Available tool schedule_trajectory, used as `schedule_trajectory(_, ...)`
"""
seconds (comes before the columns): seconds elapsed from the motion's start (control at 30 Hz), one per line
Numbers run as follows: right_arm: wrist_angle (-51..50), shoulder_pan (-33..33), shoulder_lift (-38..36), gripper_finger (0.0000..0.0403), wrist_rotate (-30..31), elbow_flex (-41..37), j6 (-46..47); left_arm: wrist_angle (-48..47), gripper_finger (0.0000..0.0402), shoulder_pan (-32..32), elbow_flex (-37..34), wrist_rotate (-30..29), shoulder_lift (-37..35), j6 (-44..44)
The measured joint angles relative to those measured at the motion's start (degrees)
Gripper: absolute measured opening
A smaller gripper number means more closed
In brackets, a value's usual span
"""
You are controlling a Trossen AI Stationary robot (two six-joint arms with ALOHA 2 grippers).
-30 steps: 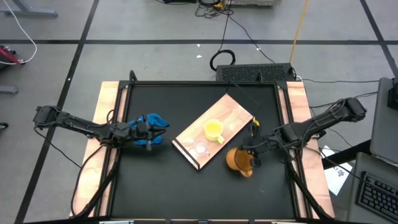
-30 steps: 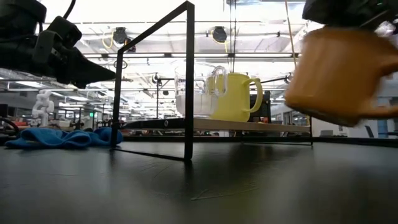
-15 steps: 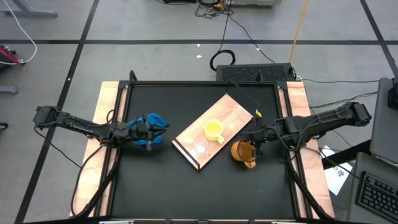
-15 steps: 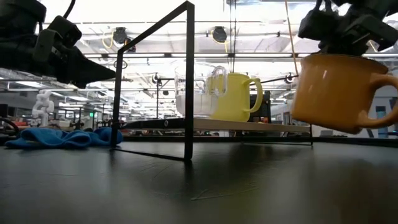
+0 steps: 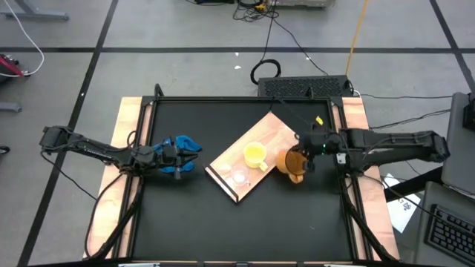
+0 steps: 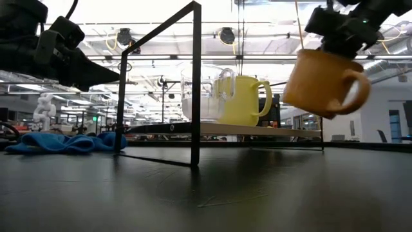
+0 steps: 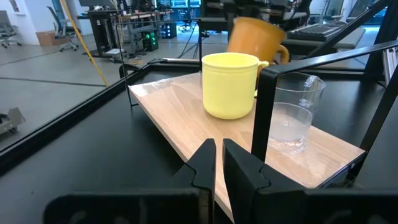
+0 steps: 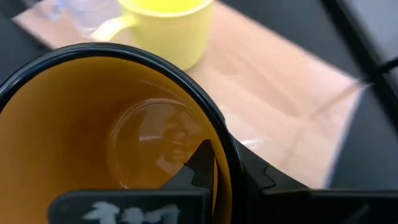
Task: Stack small to large cups/mugs on shelf
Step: Put the orange mug on the shelf
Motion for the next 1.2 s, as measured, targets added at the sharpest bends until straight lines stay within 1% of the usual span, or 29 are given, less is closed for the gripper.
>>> schedule_trajectory(0.07, -0.3, -3.0, 0.0, 0.0016, -1.0, 0.7, -1.8, 0.0, 0.0033, 0.0, 0.0, 0.0, 0.0, 0.0)
schedule_trajectory(0.3, -0.5, -11.4, 1.3, 0.0016, -8.7, 5.5, -8.4, 0.0, 0.0033, 0.0, 0.0, 0.0, 0.0, -0.1)
schedule_trajectory(0.5, -2.3, -16.7, 7.5, 0.0016, -12.9, 11.7, -12.2, 0.0, 0.0033, 0.0, 0.0, 0.0, 0.0, 0.2)
schedule_trajectory(0.63, -5.6, -19.9, 13.0, 0.0016, -15.7, 17.6, -15.2, 0.0, 0.0033, 0.0, 0.0, 0.0, 0.0, 0.4)
schedule_trajectory(0.77, -11.0, -22.5, 18.3, 0.0016, -16.3, 24.0, -19.4, 0.0, 0.0033, 0.0, 0.0, 0.0, 0.0, 0.3)
schedule_trajectory(0.9, -15.4, -24.8, 22.8, 0.0016, -18.9, 28.9, -24.3, 0.0, 0.0033, 0.0, 0.0, 0.0, 0.0, 0.2)
schedule_trajectory(1.07, -16.4, -26.8, 27.1, 0.0016, -19.1, 32.0, -27.8, 0.0, 0.0033, 0.0, 0.0, 0.0, 0.0, 0.3)
schedule_trajectory(1.2, -15.8, -27.8, 29.3, 0.0016, -19.1, 32.2, -31.8, 0.0, 0.0033, 0.0, 0.0, 0.0, 0.0, 0.3)
